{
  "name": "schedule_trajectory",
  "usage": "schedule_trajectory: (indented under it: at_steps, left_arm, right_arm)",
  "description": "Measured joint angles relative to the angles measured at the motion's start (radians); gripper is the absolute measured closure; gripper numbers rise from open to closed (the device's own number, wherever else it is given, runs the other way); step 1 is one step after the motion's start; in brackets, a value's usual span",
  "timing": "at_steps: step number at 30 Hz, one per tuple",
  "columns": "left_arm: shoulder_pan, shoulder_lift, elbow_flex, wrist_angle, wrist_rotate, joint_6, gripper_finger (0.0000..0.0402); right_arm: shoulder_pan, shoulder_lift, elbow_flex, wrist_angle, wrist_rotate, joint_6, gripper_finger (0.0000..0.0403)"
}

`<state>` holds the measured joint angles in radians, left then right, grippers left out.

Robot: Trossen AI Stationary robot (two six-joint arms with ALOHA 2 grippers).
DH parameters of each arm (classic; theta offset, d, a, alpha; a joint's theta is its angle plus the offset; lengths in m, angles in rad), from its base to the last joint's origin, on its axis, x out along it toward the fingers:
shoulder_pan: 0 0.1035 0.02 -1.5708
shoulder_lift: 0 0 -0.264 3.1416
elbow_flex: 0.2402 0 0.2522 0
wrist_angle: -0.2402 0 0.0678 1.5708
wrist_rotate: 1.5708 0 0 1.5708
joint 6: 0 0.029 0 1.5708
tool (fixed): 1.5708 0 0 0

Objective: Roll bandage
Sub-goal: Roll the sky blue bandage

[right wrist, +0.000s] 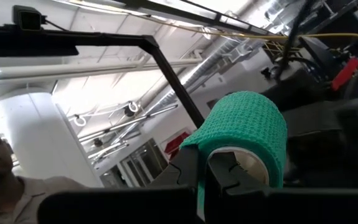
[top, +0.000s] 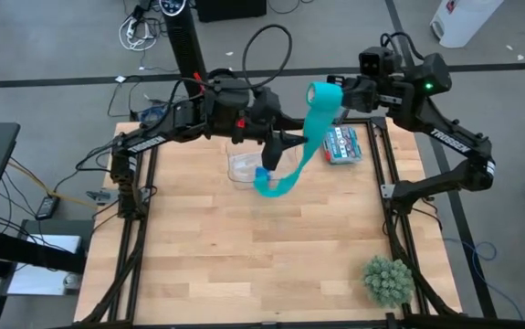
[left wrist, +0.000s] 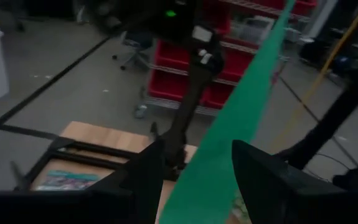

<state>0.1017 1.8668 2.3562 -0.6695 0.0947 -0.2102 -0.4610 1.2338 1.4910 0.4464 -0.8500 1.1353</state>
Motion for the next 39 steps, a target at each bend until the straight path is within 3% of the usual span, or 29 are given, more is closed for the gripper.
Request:
schedule_trajectory:
  at_steps: [7, 10, 13, 15, 25, 34, 39]
  left_arm:
    - [-0.001, 0.020, 0.000, 0.005, 0.083, 0.002, 0.0223]
    - [-0.002, 0.020, 0.000, -0.004, 0.078, 0.023, 0.0277]
    - [-0.002, 0.020, 0.000, -0.007, 0.070, 0.023, 0.0366]
    - [0.000, 0.020, 0.000, -0.011, 0.045, 0.023, 0.0388]
    - [0.001, 0.019, 0.000, -0.162, -0.248, 0.110, 0.0397]
    - [0.001, -0.019, 0.000, -0.154, -0.407, 0.209, 0.0399]
    - [0.001, -0.027, 0.000, -0.123, -0.431, 0.261, 0.0398]
  right_arm:
    - [0.009, 0.024, 0.000, 0.000, 0.000, -0.015, 0.0403]
    - [0.004, 0.021, 0.000, 0.012, 0.000, -0.017, 0.0403]
    - [0.001, 0.021, 0.000, 0.018, 0.002, -0.011, 0.0403]
    - [0.001, 0.021, 0.000, 0.022, 0.009, -0.011, 0.0403]
    - [0.000, 0.014, 0.000, 0.048, 0.036, 0.013, 0.0403]
    - [0.002, -0.003, 0.000, 0.032, 0.014, 0.050, 0.0403]
    - [0.040, 0.003, 0.000, -0.027, 0.007, 0.011, 0.0403]
